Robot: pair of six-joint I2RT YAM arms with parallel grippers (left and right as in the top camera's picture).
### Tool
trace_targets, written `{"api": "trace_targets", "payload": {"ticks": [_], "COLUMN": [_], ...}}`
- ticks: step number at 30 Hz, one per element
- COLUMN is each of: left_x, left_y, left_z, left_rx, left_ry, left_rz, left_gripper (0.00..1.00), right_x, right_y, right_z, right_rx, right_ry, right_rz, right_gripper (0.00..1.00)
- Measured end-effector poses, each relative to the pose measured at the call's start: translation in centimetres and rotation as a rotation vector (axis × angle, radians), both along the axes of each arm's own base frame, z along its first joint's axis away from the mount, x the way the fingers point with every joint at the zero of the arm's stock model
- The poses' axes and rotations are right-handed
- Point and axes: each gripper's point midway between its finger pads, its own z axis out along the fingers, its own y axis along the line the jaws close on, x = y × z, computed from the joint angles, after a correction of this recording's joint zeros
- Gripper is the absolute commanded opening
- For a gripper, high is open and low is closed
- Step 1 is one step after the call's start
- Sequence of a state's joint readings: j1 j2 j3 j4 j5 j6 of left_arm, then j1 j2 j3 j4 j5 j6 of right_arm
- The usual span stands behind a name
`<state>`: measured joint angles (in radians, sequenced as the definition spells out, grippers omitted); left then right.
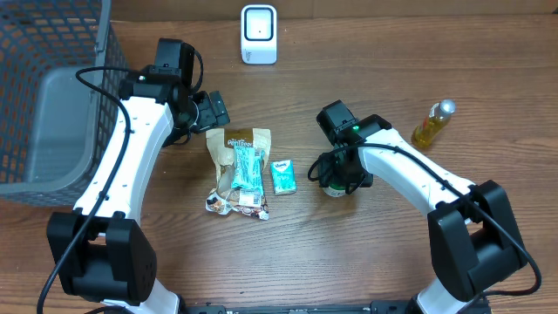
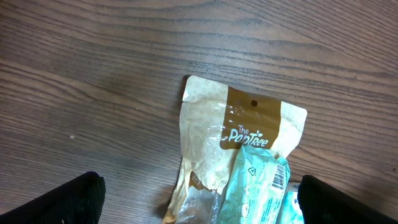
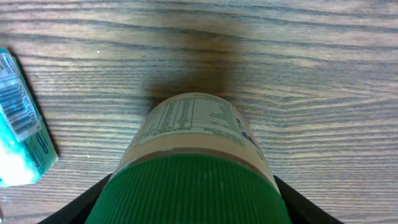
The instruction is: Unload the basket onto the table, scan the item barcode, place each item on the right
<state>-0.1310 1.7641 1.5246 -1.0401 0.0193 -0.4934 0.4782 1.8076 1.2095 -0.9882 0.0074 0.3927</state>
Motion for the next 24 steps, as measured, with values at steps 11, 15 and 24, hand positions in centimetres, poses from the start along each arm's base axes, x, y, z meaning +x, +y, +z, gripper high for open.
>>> {"api": "trace_targets", "payload": {"ticks": [11, 15, 24], "left_x": [-0.01, -0.01, -0.01], "left_y": [0.00, 0.00, 0.00], "left_z": [0.00, 0.00, 0.00], "left_rx": [0.000, 0.000, 0.000], "left_ry": [0.000, 0.000, 0.000], "left_rz": [0.000, 0.000, 0.000], "left_gripper": [1.00, 1.00, 1.00], "right_x": [-0.01, 0.14, -0.66], "right_y": [-0.01, 0.09, -0.25], "right_z": [0.01, -0.01, 0.40], "right_rx": [-0.004, 0.000, -0.015], "right_ry": [-0.003, -0.010, 0.030], "right_rz": [0.096, 0.117, 0.089], "right_gripper": [0.68, 0.93, 1.00]}}
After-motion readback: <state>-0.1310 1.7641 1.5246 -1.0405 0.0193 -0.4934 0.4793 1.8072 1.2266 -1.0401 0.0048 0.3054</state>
